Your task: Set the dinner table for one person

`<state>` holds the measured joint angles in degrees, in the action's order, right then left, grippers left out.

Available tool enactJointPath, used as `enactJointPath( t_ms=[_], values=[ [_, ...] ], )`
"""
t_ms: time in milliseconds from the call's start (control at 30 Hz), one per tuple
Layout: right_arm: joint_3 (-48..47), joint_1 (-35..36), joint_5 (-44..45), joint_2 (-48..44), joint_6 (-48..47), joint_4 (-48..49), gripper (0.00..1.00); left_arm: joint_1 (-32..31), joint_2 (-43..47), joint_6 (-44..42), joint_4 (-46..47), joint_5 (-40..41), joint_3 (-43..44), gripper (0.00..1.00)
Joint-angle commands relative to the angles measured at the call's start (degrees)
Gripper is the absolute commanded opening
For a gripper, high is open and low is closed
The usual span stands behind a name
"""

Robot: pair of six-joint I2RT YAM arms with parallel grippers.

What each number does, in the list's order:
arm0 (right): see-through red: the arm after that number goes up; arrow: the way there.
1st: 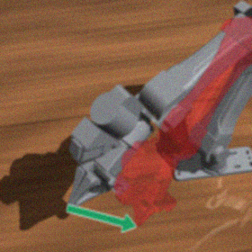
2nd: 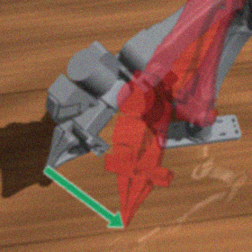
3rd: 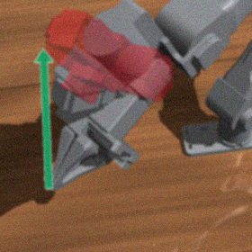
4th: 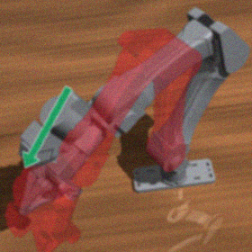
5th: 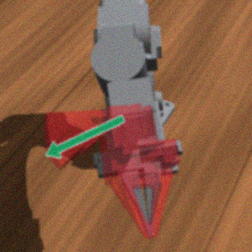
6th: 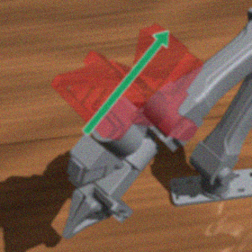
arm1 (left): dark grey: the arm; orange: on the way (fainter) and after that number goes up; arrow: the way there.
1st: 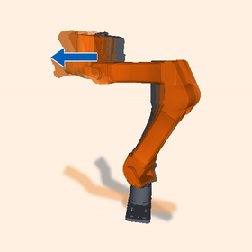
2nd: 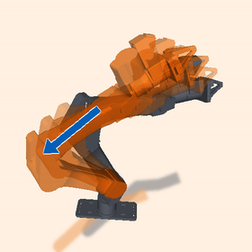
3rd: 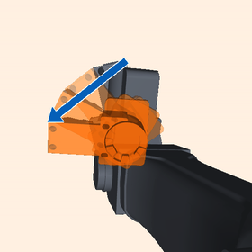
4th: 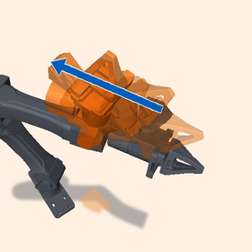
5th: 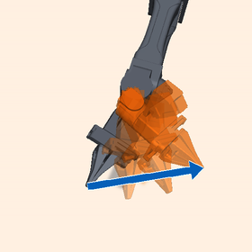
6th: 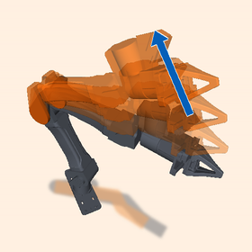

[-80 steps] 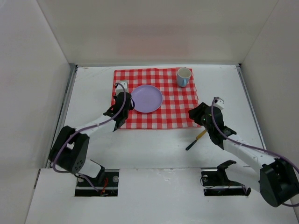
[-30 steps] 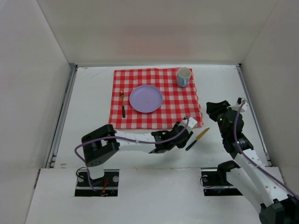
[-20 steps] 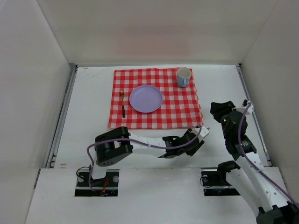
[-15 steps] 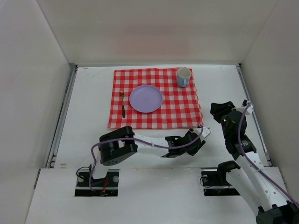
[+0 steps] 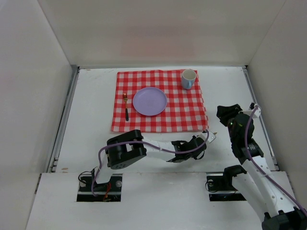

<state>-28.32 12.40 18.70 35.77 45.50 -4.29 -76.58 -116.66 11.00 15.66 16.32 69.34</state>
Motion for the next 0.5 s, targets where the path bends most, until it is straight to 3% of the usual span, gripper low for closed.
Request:
enactJointPath(
  t_ms=[0, 300, 467],
  values=[
    [-2.45, -1.20, -0.42, -0.09, 0.30, 1.83, 0.46, -1.07, 3.62, 1.03, -0.02, 0.38, -2.53, 0.07],
    [-2.18, -5.41, -3.40, 2.20, 1.79, 3.50, 0.46, -0.64, 23.57, 5.78, 2.71, 8.55, -12.56, 0.06],
    [-2.18, -5.68, -3.85, 2.72, 1.79, 3.76, 0.49, 6.55, 25.87, 11.83, 4.73, 10.23, -13.80, 0.06]
  ],
)
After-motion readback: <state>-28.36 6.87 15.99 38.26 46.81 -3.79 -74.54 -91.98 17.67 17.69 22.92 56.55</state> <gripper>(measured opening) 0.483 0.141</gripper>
